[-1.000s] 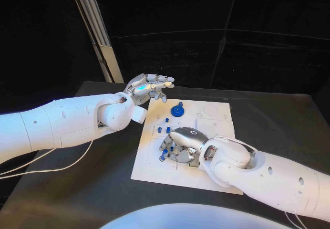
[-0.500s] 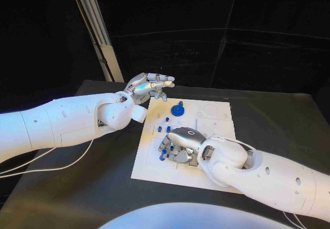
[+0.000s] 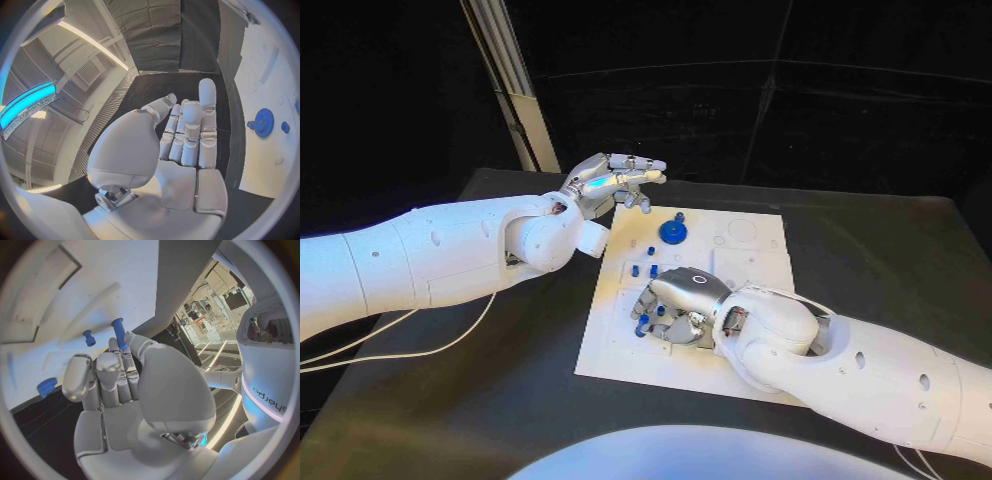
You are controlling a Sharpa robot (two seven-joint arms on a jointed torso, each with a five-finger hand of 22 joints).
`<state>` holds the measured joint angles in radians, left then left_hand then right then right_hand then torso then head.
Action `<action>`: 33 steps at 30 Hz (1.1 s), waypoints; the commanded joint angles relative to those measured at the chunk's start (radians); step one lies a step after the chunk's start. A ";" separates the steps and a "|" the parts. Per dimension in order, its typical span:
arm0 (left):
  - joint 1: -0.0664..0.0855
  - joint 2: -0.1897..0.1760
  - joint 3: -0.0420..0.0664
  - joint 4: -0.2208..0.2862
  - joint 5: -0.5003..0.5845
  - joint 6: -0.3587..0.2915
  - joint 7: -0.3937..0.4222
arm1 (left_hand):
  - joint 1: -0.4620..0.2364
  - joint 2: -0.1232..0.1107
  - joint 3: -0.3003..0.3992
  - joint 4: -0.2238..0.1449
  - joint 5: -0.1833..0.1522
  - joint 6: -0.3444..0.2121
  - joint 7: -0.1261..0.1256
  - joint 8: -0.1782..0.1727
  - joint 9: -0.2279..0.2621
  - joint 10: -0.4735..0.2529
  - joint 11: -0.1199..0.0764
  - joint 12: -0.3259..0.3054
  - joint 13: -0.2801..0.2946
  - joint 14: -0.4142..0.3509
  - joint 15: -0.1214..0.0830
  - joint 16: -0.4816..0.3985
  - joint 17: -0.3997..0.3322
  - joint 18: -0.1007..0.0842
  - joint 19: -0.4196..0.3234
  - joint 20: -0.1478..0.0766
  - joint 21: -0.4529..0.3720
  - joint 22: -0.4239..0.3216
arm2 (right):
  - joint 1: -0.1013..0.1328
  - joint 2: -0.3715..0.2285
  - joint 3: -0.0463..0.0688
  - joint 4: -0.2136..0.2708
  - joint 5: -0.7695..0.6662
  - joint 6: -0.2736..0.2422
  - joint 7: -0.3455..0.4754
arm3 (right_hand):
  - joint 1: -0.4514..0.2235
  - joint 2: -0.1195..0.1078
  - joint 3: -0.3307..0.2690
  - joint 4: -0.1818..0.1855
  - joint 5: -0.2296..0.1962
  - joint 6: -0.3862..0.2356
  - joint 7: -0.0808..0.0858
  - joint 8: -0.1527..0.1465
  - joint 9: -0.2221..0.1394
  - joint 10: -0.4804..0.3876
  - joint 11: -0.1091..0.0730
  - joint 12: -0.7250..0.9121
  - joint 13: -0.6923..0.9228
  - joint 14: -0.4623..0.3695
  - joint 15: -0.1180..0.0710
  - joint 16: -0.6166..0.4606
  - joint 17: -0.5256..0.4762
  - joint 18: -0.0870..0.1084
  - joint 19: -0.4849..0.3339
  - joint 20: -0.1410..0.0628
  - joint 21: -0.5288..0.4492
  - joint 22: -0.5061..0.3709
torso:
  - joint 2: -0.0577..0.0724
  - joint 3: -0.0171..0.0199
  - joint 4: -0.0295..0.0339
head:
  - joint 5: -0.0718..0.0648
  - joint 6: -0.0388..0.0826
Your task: Assemble the parts on the task board
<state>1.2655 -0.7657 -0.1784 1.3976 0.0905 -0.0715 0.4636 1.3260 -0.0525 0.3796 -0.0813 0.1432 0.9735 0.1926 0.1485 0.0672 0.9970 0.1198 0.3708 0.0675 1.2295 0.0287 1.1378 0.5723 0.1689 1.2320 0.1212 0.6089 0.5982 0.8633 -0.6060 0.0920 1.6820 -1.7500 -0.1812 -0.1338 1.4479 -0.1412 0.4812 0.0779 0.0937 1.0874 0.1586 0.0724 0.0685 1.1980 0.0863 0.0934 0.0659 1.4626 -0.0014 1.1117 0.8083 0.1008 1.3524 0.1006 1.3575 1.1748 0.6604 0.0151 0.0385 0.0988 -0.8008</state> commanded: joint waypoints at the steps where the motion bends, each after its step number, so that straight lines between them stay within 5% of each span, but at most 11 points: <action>1: 0.001 0.000 0.001 0.000 0.003 0.011 0.007 | -0.009 -0.004 -0.002 0.003 0.007 -0.006 0.002 0.003 0.001 -0.009 -0.001 0.007 0.001 0.000 -0.001 0.005 -0.001 0.013 0.005 0.001 0.002 -0.001 | 0.001 0.002 0.000 0.000 -0.019 0.029 0.003 | -0.028 -0.016 -0.017 0.008 0.012 -0.019 0.003 -0.010 -0.003 -0.025 0.005 -0.015 -0.004 -0.012 0.005 -0.014 -0.019 -0.011 -0.013 0.006 -0.011 -0.014 | 0.000 -0.0002 0.0003 | 0.000 0.000; 7: 0.001 0.001 0.001 0.000 0.003 0.012 0.006 | -0.009 -0.004 -0.002 0.003 0.007 -0.006 0.002 0.003 0.001 -0.009 -0.001 0.007 0.001 0.000 -0.001 0.005 -0.001 0.013 0.005 0.001 0.002 -0.001 | 0.001 0.004 0.000 -0.001 -0.021 0.043 0.007 | -0.056 -0.039 -0.046 0.013 0.022 -0.049 0.006 -0.010 -0.003 -0.066 0.015 -0.030 -0.004 -0.019 0.012 -0.028 -0.041 -0.004 -0.033 0.014 -0.031 -0.044 | 0.000 0.0000 -0.0006 | -0.001 0.001; 20: 0.001 -0.001 0.001 0.001 0.003 0.013 0.004 | -0.009 -0.004 -0.002 0.003 0.007 -0.006 0.002 0.003 0.001 -0.009 -0.001 0.007 0.001 0.000 -0.001 0.005 -0.001 0.013 0.005 0.001 0.002 -0.001 | 0.001 0.002 -0.002 0.002 -0.024 0.013 0.023 | -0.065 -0.037 -0.086 0.007 0.021 -0.068 0.010 -0.009 -0.002 -0.111 0.021 -0.023 -0.002 -0.030 0.018 -0.054 -0.079 0.004 -0.058 0.021 -0.057 -0.082 | 0.000 0.0001 0.0004 | -0.003 0.003; 25: 0.001 -0.002 0.001 0.001 0.003 0.015 0.003 | -0.009 -0.004 -0.002 0.003 0.007 -0.006 0.002 0.003 0.001 -0.009 -0.001 0.007 0.001 0.000 -0.001 0.005 -0.001 0.013 0.005 0.001 0.002 -0.001 | 0.001 -0.006 -0.002 0.006 -0.020 -0.055 0.031 | -0.068 -0.035 -0.113 0.005 0.021 -0.088 0.013 -0.010 -0.003 -0.132 0.025 -0.022 -0.002 -0.037 0.020 -0.072 -0.104 0.008 -0.070 0.023 -0.071 -0.104 | 0.000 0.0001 -0.0006 | -0.005 0.005; 33: 0.001 -0.004 0.001 0.001 0.003 0.018 0.001 | -0.008 -0.003 -0.001 0.002 0.007 -0.007 0.002 0.004 0.001 -0.011 -0.001 0.008 0.001 -0.001 -0.001 0.004 -0.004 0.013 0.005 0.001 0.002 -0.001 | -0.003 -0.082 0.000 0.061 0.109 -0.240 0.103 | -0.059 -0.021 -0.203 0.002 0.024 -0.180 0.018 -0.011 -0.004 -0.168 0.026 -0.006 0.000 -0.057 0.022 -0.140 -0.195 0.022 -0.104 0.025 -0.121 -0.174 | -0.001 0.0012 -0.0023 | -0.020 0.019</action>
<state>1.2655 -0.7689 -0.1785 1.3977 0.0905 -0.0684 0.4606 1.3260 -0.0524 0.3796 -0.0813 0.1472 0.9736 0.1926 0.1484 0.0672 0.9933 0.1161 0.3755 0.0675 1.2295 0.0287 1.1378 0.5692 0.1689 1.2320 0.1212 0.6089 0.5982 0.8598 -0.6773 0.0906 1.7302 -1.7263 -0.2966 -0.0876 1.3877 -0.1718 0.2839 0.0807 0.1119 0.9115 0.1772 0.0659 0.0650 1.0286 0.1162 0.0851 0.0644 1.4094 0.0231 0.9753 0.6149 0.1169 1.2523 0.1284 1.2400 1.0016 0.6600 0.0158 0.0371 0.0847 -0.7862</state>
